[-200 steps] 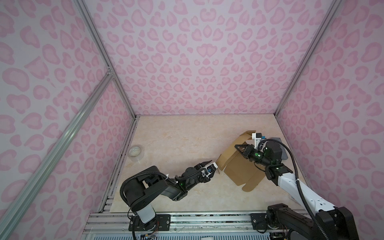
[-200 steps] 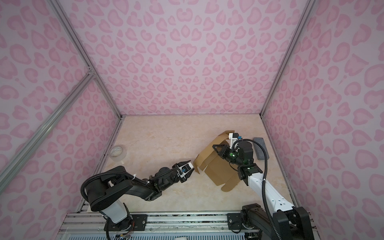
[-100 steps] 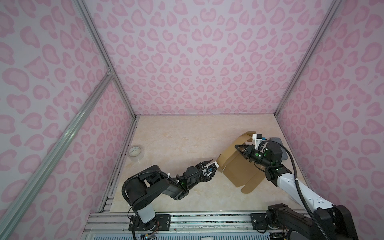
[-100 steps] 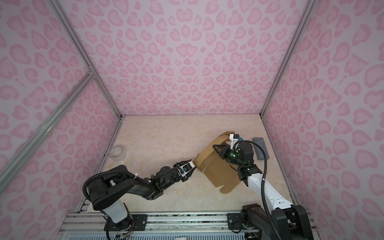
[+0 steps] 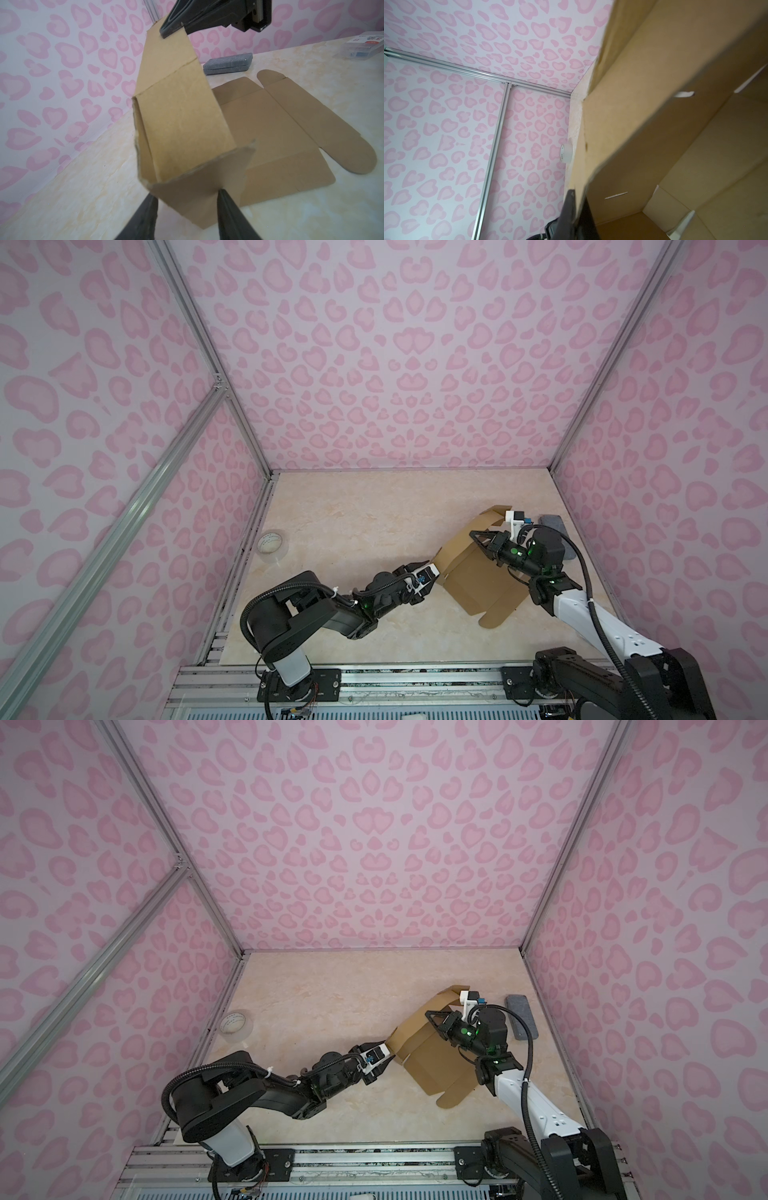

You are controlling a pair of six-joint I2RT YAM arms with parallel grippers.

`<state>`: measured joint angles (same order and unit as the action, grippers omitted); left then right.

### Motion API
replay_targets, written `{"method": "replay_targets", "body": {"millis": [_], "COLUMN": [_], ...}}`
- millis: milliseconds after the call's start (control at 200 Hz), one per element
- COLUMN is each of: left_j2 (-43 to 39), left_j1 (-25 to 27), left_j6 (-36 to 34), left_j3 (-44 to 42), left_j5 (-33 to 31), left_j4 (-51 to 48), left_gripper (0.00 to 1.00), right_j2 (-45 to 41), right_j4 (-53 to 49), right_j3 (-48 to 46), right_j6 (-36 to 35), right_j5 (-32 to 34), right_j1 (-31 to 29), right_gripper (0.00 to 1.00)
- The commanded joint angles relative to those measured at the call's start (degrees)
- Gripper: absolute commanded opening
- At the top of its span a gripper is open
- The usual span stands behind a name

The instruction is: Fold the paper box

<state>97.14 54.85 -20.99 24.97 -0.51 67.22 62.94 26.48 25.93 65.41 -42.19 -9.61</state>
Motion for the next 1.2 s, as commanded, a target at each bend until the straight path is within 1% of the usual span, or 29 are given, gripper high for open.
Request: {"method": "replay_targets", "body": {"millis": [0,320,390,470,545,740,870,1055,1195], "left_j2": [0.24,0.81,0.86,1.25,1.71,2.69,2.96,1.88,1.41], "left_j1": [-0.05,-0.01,-0.01,-0.01,-0.01,0.00,0.04,0.06,0.17], "left_j6": [0.08,-0.45,-0.45,-0.62,-0.80,-0.31,0.28,2.49,3.78], "left_j3": [0.90,2.45,2.76,3.05,3.45,4.80,6.12,6.82,6.93], "left_j5": [0.95,1.59,1.80,2.27,2.36,4.06,5.69,8.33,9.99], "left_j4": [0.30,-2.33,-2.88,-3.20,-3.35,-3.59,-4.26,-5.26,-5.43], "left_gripper": [0.49,0.48,0.48,0.48,0.48,0.48,0.48,0.48,0.47], "right_j2": [0.43,0.47,0.86,1.35,1.63,1.79,1.45,0.05,-0.70], "right_j4": [2.34,0.96,2.36,6.42,6.15,3.41,2.90,1.83,5.62], "right_j3": [-1.31,-2.35,-2.85,-3.85,-3.92,-4.14,-3.89,-3.22,-3.87], "right_j6": [-0.09,-1.25,-0.67,1.03,1.04,-0.41,-0.29,0.75,3.47], "right_j5": [-0.52,0.01,-0.42,-1.27,-1.40,-1.25,-2.01,-1.42,-1.46], "right_j1": [0.41,1.68,2.09,2.55,2.90,3.94,4.73,5.08,5.06], "right_gripper": [0.00,0.00,0.00,0.00,0.00,0.00,0.00,0.00,0.00]}}
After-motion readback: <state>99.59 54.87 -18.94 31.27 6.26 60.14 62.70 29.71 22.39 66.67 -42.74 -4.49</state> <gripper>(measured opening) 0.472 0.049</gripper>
